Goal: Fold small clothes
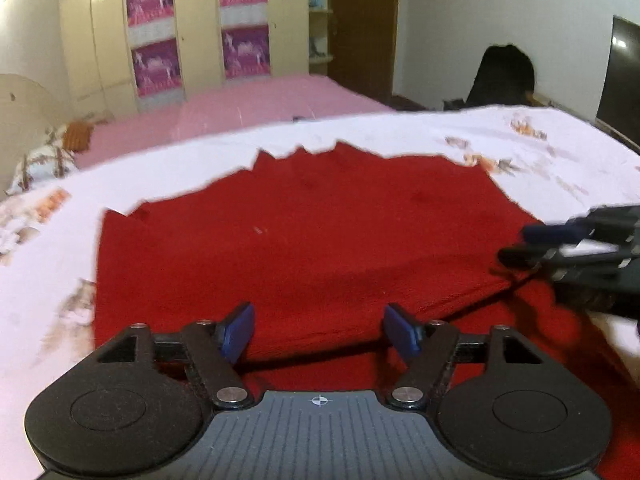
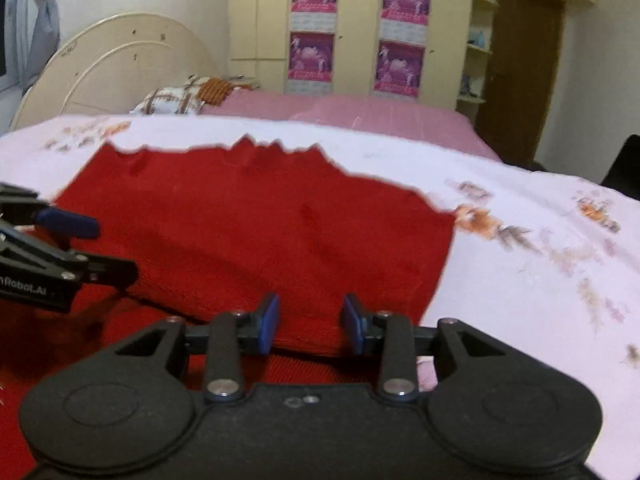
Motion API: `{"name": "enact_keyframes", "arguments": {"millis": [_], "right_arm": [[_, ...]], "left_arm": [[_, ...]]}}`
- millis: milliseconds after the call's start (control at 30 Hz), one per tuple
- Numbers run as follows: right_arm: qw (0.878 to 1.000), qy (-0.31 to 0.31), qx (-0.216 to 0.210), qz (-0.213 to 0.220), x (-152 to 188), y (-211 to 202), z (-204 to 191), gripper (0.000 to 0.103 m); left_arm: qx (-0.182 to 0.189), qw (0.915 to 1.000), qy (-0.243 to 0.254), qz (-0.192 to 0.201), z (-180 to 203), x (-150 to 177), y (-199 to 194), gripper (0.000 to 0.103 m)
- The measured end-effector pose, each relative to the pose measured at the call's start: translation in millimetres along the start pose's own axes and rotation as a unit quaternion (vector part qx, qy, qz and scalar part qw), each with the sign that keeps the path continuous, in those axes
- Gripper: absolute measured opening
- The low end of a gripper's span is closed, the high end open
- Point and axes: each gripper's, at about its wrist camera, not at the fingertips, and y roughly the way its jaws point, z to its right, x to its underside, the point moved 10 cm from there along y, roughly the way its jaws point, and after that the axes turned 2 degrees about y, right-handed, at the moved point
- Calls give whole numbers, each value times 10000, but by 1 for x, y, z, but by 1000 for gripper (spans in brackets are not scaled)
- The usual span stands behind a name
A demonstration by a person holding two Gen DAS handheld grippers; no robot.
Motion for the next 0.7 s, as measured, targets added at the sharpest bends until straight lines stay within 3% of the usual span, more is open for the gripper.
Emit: {"name": "enact_keyframes", "arguments": {"millis": [33,100,233,367,567,633,667,700], "right_arm": [[9998,-34,25,193,-4,-12,1,41],[9991,-29,51,421,-7,-34,5,63],[9970,724,-84,266,8,-60,28,57],[9828,1795,-443,-24,38,-93,48,57],[9681,2330,-766,-508,91,-144,49,53],[9640,2440,-871,-604,106,-159,45,53],[9610,2528,-901,-669,116,-168,43,52],[9575,2627,-929,-742,124,-173,41,50]], "left_arm": [[50,10000,2,13,-2,3,-8,71],[-77,10000,8,-47,-10,13,-20,72],[-118,9999,-18,-101,-19,33,-48,72],[-75,9997,-88,-196,-30,66,-85,72],[285,9941,-875,-571,-61,140,-147,71],[403,9897,-1238,-594,-71,163,-168,56],[500,9861,-1435,-675,-74,174,-175,38],[623,9810,-1668,-773,-76,185,-180,34]]}}
